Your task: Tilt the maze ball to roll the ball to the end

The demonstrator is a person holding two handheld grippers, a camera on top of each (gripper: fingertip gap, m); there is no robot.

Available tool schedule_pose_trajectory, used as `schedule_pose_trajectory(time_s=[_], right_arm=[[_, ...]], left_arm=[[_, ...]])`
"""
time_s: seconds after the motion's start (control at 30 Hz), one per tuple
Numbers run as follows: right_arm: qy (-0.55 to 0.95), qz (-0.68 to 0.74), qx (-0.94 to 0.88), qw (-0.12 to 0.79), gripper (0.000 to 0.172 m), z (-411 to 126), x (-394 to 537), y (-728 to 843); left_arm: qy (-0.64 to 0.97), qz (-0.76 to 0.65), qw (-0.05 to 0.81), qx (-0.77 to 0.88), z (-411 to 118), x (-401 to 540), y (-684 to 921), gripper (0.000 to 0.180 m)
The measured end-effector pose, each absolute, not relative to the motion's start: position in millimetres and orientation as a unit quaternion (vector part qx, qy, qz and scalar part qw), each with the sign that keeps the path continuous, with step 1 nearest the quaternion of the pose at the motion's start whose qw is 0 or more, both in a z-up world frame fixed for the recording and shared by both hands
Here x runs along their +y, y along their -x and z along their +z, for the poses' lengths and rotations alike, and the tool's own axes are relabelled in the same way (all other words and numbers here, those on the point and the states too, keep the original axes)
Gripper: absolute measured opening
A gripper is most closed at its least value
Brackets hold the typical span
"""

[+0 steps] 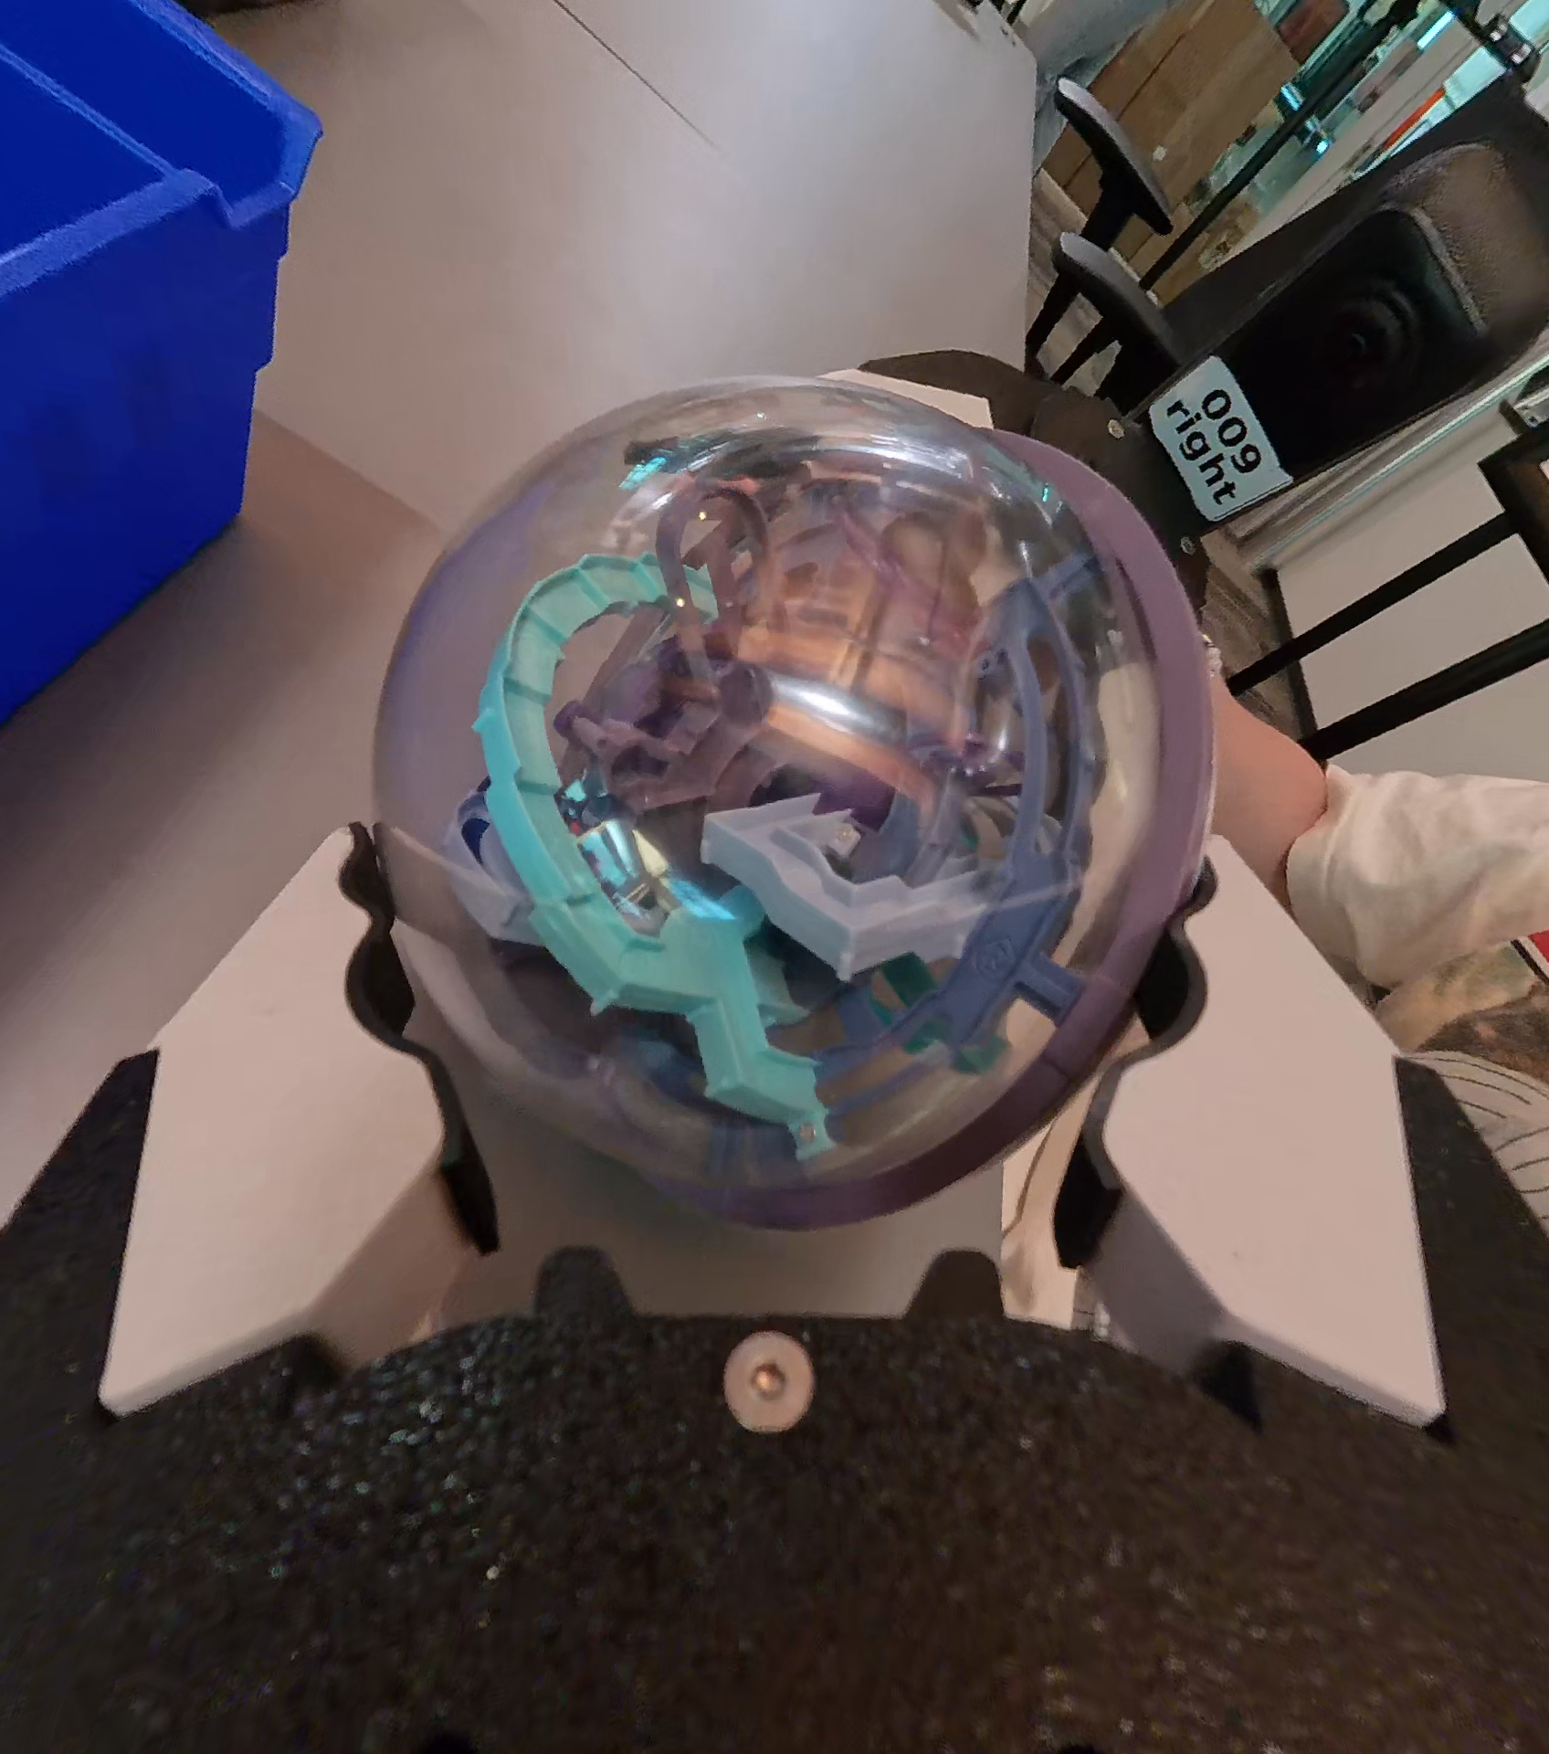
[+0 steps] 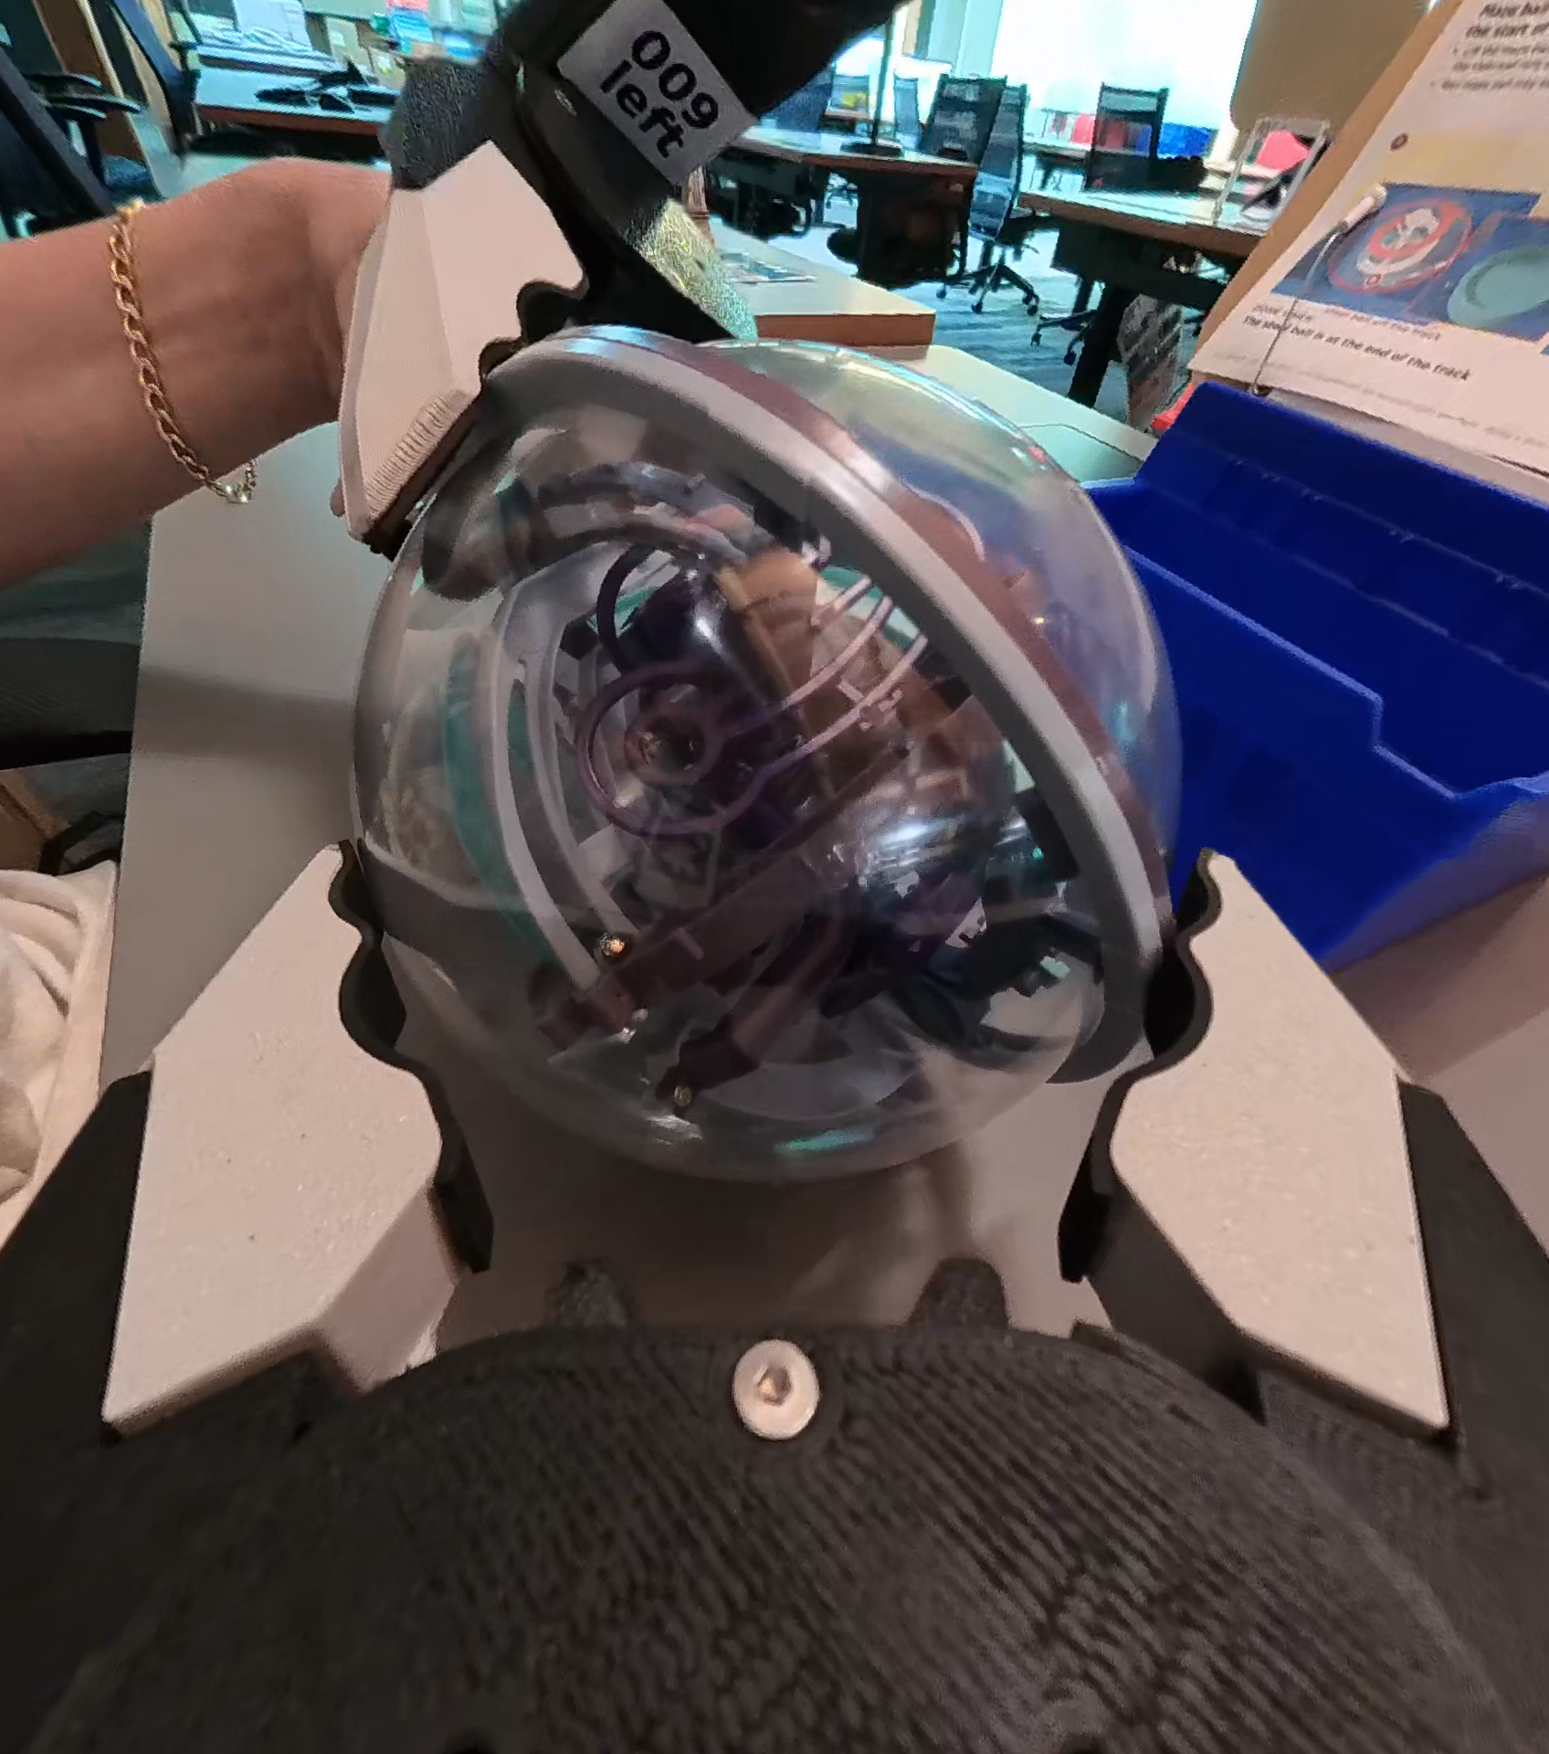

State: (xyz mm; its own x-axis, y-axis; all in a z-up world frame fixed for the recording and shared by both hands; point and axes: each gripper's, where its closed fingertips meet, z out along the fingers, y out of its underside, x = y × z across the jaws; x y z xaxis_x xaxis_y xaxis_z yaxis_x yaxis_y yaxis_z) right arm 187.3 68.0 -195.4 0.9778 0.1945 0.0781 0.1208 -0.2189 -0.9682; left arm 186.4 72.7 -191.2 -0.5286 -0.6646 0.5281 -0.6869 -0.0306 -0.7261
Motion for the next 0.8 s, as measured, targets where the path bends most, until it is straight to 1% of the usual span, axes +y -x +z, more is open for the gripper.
schedule_pose_trajectory(time_s=[0.33,0.53,0.67,0.8], right_arm=[[0.787,0.043,-0.086,0.609,0.156,-200.1,62.7,-191.8],[0.784,0.028,-0.097,0.612,0.157,-201.2,62.0,-191.6],[0.78,-0.006,-0.123,0.613,0.157,-199.6,63.4,-191.2],[0.785,-0.004,-0.117,0.609,0.157,-200.3,63.2,-192.0]], left_arm=[[-0.498,0.506,0.016,-0.704,-190.9,68.9,-191.5,0.153],[-0.496,0.498,0.017,-0.711,-191.6,68.3,-190.7,0.153],[-0.496,0.5,0.02,-0.709,-191.7,69.5,-189.9,0.153],[-0.498,0.506,0.02,-0.704,-191.0,69.8,-191.0,0.153]])
